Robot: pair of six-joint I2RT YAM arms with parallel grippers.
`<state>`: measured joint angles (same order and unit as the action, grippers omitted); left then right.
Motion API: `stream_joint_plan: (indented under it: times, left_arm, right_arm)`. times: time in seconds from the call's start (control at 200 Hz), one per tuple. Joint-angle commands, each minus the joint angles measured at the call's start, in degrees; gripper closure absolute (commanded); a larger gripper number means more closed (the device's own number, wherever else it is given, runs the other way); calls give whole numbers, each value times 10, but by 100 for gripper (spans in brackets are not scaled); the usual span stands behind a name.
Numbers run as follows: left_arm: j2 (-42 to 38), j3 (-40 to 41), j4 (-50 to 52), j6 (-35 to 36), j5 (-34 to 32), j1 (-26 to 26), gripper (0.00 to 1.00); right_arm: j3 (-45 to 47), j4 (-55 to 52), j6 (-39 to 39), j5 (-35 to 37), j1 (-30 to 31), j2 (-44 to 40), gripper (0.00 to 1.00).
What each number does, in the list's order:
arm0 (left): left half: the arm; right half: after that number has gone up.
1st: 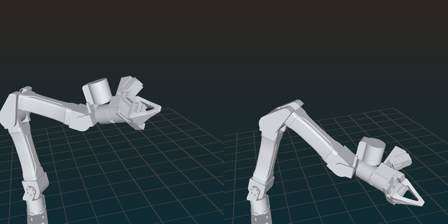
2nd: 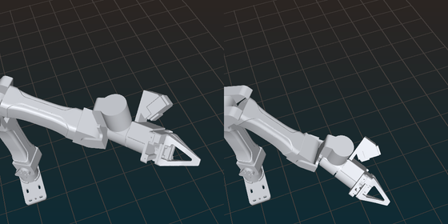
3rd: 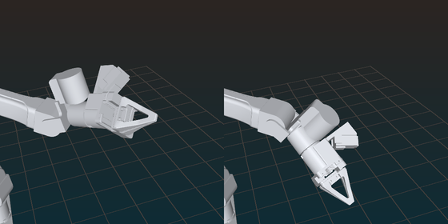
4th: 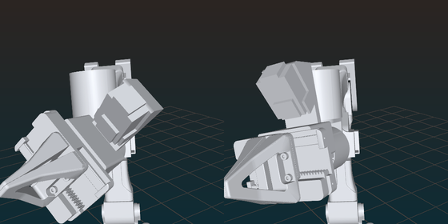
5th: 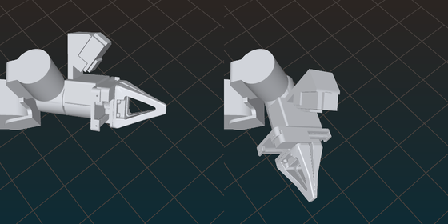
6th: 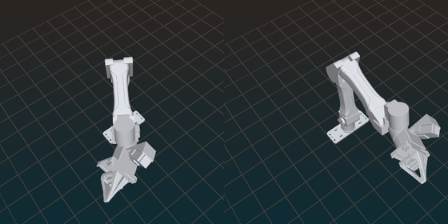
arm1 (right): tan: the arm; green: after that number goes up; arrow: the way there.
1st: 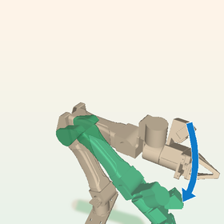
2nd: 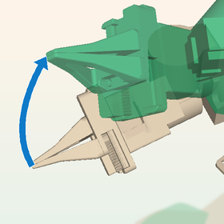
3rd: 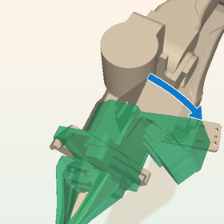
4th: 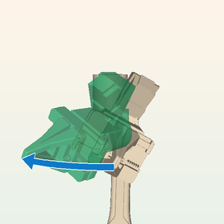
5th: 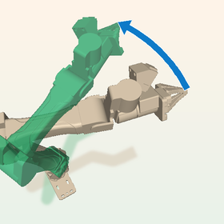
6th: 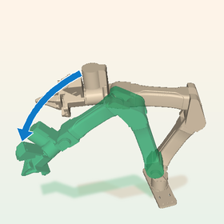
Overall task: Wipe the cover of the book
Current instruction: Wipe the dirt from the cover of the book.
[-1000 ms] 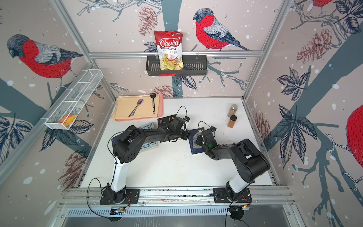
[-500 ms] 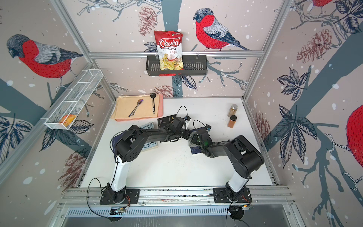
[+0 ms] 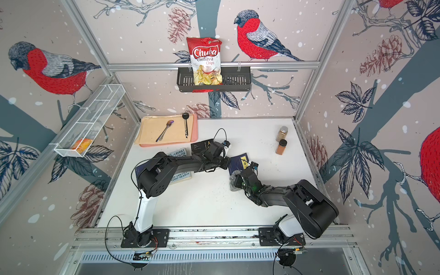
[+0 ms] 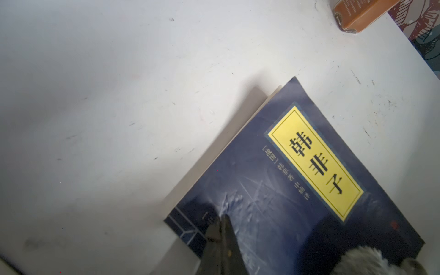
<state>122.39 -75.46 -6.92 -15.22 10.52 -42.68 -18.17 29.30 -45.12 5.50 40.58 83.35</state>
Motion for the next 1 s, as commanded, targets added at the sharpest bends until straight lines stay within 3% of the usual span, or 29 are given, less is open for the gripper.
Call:
stream_joint_plan:
  times: [0.0, 0.265, 0.51, 0.9, 0.996]
  left_arm:
    - [2, 4, 109, 3, -15, 1, 100]
    - [-14, 20, 96, 1, 4, 2, 100]
    - [-42, 42, 89, 5, 9, 3, 100]
    - [-55, 35, 92, 2, 11, 2, 100]
    - [-62, 34, 96, 0, 12, 0, 100]
  right_arm:
    - [-11, -146, -7, 2, 2, 26, 100]
    - [-140, -93, 47, -41, -58, 178, 100]
    - [-214, -79, 68, -83, -84, 260, 100]
    - [-253, -34, 96, -158, -116, 282, 100]
    - [-278, -80, 113, -132, -119, 259, 100]
